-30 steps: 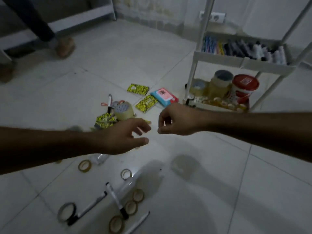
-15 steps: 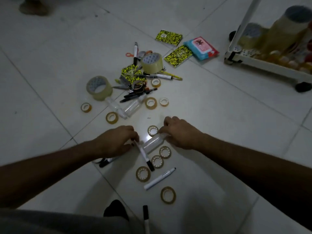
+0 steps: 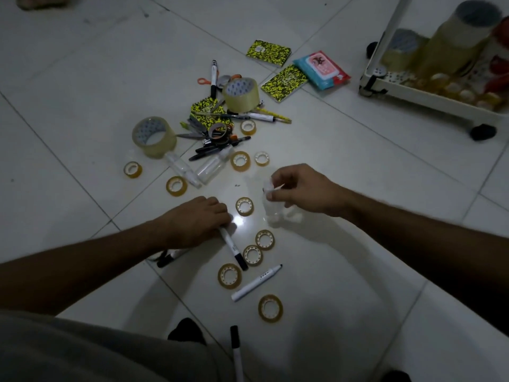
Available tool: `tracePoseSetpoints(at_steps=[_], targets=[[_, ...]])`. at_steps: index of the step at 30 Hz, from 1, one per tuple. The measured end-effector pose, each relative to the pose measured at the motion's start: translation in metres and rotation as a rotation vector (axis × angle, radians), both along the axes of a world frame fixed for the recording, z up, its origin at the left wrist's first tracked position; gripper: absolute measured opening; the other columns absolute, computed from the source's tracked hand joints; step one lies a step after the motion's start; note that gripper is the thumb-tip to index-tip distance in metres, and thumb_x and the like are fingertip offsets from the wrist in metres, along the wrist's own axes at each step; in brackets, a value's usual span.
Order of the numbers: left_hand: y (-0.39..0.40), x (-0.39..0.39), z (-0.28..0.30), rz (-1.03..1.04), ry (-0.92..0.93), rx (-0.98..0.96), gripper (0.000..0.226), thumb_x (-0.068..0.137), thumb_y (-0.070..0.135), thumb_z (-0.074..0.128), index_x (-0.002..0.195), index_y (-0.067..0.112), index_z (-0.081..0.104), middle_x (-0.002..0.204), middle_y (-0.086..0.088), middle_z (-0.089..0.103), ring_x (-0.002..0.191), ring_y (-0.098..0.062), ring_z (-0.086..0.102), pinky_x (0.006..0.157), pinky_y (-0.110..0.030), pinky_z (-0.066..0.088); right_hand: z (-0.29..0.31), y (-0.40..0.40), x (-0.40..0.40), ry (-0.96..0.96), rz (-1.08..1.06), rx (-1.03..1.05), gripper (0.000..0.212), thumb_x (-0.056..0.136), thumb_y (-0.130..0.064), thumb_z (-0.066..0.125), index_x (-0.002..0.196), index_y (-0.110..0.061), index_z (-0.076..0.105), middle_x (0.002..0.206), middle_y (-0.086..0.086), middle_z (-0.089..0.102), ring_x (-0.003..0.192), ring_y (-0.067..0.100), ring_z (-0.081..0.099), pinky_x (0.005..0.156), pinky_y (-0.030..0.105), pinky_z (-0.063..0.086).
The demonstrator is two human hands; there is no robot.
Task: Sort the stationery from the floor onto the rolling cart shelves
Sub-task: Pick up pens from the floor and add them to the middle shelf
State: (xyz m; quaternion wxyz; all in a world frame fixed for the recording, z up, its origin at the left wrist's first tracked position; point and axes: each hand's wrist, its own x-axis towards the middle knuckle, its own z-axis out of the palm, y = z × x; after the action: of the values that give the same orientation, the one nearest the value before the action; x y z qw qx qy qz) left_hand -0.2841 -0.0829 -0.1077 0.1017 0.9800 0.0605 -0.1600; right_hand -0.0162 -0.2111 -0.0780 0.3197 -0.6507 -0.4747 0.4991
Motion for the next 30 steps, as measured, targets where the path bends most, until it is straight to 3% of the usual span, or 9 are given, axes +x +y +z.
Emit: tracePoseSetpoints(at_steps=[4,10,12,16,19,22,24,27,30], targets=[[0.008,-0.019,0.011,0.096,-0.030,-0.059,0.006,0.099,0.031,0.048,0.105,0.030,0.051,0.095,0.008,0.056,0.085,-0.013,0.048,0.078,-0.031,0.039,0.014,0.007,-0.015,0.020,-0.123,0.046,0.019,0.086,-0.028,0.070,0.094,-0.011,0.068,0.088,-0.001,0.077,0.091,0.026,0.072,0.089,0.050,0.054],[-0.003,-0.064,0.010,0.350,-0.045,-0.021,0.036,0.093,0.054,0.026,0.103,0.026,0.046,0.078,0.010,0.049,0.064,-0.011,0.042,0.070,-0.035,0.038,0.020,0.015,-0.038,0.022,-0.082,0.052,0.017,0.090,-0.026,0.065,0.093,-0.010,0.069,0.092,0.007,0.076,0.094,0.030,0.070,0.092,0.055,0.054],[-0.010,-0.074,0.002,0.423,0.003,-0.009,0.047,0.092,0.061,0.032,0.112,0.023,0.051,0.080,0.010,0.055,0.065,-0.011,0.047,0.071,-0.034,0.037,0.017,0.018,-0.043,0.014,-0.069,0.045,0.021,0.090,-0.031,0.065,0.094,-0.011,0.069,0.093,0.009,0.075,0.092,0.028,0.071,0.091,0.054,0.055],[-0.016,-0.078,-0.015,0.432,0.061,0.056,0.031,0.095,0.051,0.055,0.114,0.027,0.059,0.092,0.007,0.068,0.077,-0.015,0.062,0.078,-0.033,0.042,0.016,0.020,-0.049,0.004,-0.046,0.029,0.025,0.084,-0.038,0.065,0.093,-0.014,0.068,0.094,0.009,0.074,0.092,0.027,0.071,0.088,0.055,0.056],[-0.012,-0.075,-0.016,0.455,0.027,0.049,0.035,0.094,0.054,0.049,0.109,0.026,0.063,0.086,0.008,0.067,0.070,-0.013,0.060,0.074,-0.031,0.042,0.020,0.020,-0.049,-0.018,-0.051,0.040,0.024,0.085,-0.032,0.067,0.095,-0.011,0.068,0.096,0.012,0.074,0.093,0.031,0.070,0.089,0.055,0.055],[-0.008,-0.062,-0.006,0.478,-0.101,0.016,0.052,0.085,0.063,0.031,0.099,0.025,0.064,0.070,0.014,0.057,0.055,-0.003,0.046,0.058,-0.021,0.031,0.027,0.020,-0.041,-0.045,-0.056,0.065,0.019,0.087,-0.027,0.068,0.095,-0.009,0.068,0.095,0.014,0.074,0.093,0.033,0.070,0.087,0.053,0.056],[-0.006,-0.042,0.009,0.516,-0.178,-0.030,0.046,0.083,0.061,0.033,0.093,0.026,0.062,0.060,0.016,0.050,0.050,-0.001,0.045,0.052,-0.016,0.025,0.038,0.023,-0.028,-0.054,-0.061,0.071,0.018,0.086,-0.027,0.070,0.095,-0.012,0.068,0.095,0.013,0.075,0.094,0.033,0.070,0.089,0.055,0.055],[-0.001,-0.001,0.039,0.549,-0.284,-0.131,0.027,0.087,0.051,0.046,0.088,0.028,0.059,0.054,0.011,0.051,0.050,-0.005,0.051,0.047,-0.023,0.035,0.067,0.028,0.002,-0.070,-0.075,0.089,0.022,0.085,-0.035,0.070,0.095,-0.016,0.068,0.095,0.006,0.076,0.096,0.028,0.072,0.090,0.056,0.055],[0.006,0.048,0.076,0.508,-0.376,-0.216,0.019,0.090,0.045,0.047,0.084,0.030,0.055,0.055,0.010,0.054,0.054,-0.004,0.056,0.052,-0.036,0.047,0.109,0.026,0.042,-0.092,-0.111,0.114,0.015,0.096,-0.027,0.065,0.097,-0.013,0.061,0.099,0.000,0.078,0.099,0.018,0.071,0.080,0.041,0.056]])
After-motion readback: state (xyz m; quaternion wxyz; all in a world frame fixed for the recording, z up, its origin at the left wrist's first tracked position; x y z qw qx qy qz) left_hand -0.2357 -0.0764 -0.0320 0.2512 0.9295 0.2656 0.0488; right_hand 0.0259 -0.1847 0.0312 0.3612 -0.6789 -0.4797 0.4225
